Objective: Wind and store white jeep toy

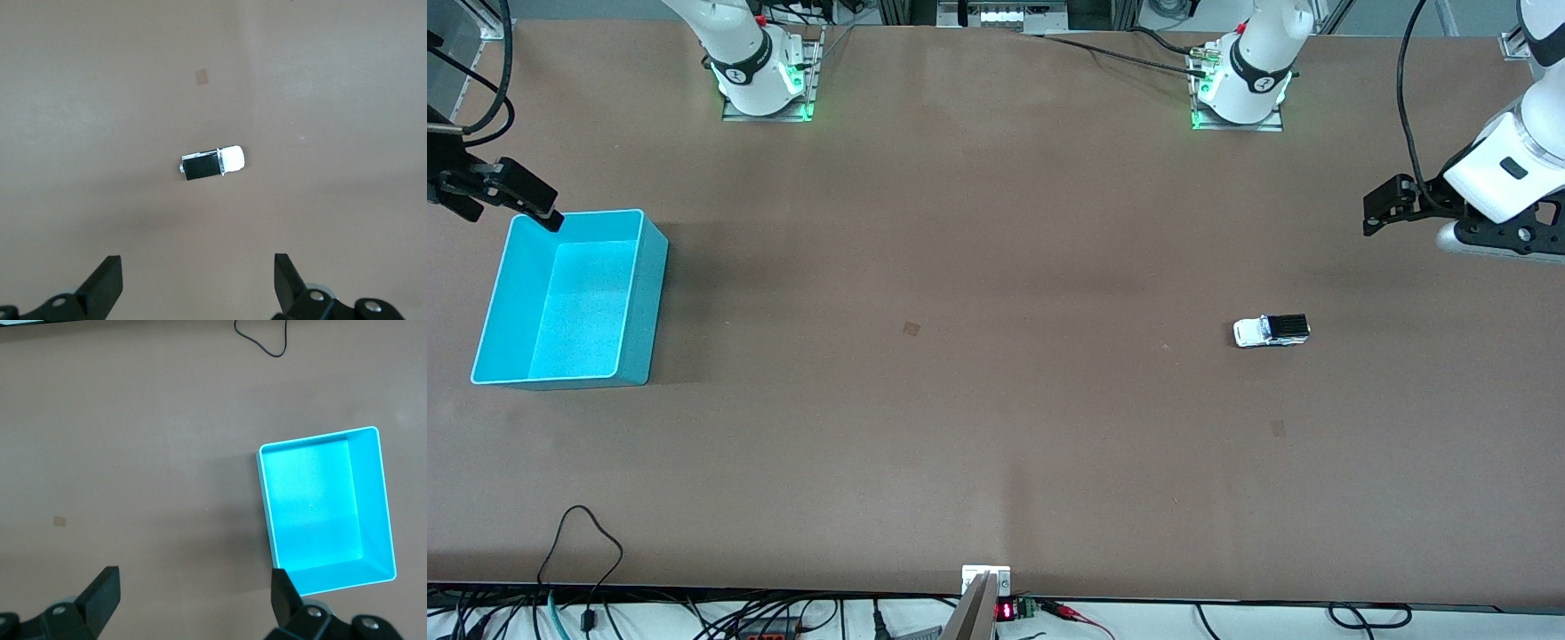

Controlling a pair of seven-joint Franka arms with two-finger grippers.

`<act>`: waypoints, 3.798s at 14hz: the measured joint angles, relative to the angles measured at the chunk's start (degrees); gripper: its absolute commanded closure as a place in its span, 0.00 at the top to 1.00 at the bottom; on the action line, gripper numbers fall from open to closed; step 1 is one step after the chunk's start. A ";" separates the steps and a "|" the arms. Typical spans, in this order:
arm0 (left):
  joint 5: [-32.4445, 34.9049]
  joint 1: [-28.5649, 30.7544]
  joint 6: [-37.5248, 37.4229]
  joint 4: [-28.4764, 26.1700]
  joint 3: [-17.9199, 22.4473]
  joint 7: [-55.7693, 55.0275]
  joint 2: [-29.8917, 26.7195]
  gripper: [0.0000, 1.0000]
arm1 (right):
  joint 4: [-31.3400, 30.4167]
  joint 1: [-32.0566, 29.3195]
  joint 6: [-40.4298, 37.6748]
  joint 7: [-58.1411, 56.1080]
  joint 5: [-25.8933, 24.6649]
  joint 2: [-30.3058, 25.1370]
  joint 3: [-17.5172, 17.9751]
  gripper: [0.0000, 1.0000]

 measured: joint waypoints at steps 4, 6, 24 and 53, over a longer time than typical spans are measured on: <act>0.00 0.01 -0.04 0.00 0.00 0.00 0.01 1.00 | -0.17 0.25 -0.27 0.00 0.01 0.29 0.13 1.00; 0.00 0.02 -0.16 0.00 0.00 0.00 0.01 1.00 | -0.19 0.37 -1.13 -0.01 0.02 0.83 0.29 1.00; 0.00 0.27 -6.04 0.62 0.03 2.78 2.77 1.00 | -0.09 0.39 -4.22 -4.39 0.04 1.06 0.45 1.00; 4.58 2.19 57.57 -32.26 -0.65 75.47 20.40 1.00 | -0.09 0.28 -4.29 -4.39 0.04 1.06 0.10 1.00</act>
